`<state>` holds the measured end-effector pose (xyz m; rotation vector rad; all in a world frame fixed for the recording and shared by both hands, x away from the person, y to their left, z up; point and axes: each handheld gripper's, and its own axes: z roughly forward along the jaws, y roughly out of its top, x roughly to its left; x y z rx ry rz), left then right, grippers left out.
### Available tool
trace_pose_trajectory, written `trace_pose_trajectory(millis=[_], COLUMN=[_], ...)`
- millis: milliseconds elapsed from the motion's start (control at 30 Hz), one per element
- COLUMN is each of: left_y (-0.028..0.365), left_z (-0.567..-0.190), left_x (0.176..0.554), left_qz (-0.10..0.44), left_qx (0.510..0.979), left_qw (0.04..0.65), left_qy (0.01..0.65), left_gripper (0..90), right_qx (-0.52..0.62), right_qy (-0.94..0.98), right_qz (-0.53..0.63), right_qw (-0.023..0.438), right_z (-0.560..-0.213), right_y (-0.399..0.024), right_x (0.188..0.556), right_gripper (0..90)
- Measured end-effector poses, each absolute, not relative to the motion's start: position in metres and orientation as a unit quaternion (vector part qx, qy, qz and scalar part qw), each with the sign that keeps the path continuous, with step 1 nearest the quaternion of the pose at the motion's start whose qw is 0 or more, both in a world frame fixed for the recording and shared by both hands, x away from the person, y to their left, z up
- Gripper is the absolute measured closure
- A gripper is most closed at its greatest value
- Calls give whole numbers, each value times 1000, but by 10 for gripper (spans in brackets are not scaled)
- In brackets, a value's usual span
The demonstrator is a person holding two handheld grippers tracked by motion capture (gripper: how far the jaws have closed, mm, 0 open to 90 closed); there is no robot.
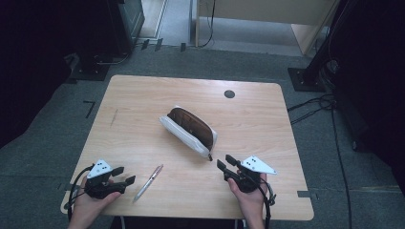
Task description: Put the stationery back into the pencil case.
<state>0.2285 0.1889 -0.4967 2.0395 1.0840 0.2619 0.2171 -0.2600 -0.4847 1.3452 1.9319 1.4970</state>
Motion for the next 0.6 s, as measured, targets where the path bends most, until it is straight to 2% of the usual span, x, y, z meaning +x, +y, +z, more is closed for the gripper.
trace_pose_trajectory(millis=[100,167,200,400,600], left_y=[176,173,167,154,139], left_z=[-498,-498,-499,-501,-504], left_x=[227,227,226,224,221], left_qz=[79,71,63,51,63], left_qx=[821,824,829,841,851], left_qw=[400,399,399,391,374], left_qy=[401,395,386,372,363], left_gripper=[503,514,564,616,654], right_qx=[480,481,488,490,490], right_qy=[683,683,678,680,680], right_qz=[522,521,523,520,519], right_qw=[176,175,169,165,168], right_z=[-493,-494,-499,-508,-509], right_y=[-262,-262,-263,-260,-259], right_x=[215,214,213,211,209], right_gripper=[557,557,558,558,559])
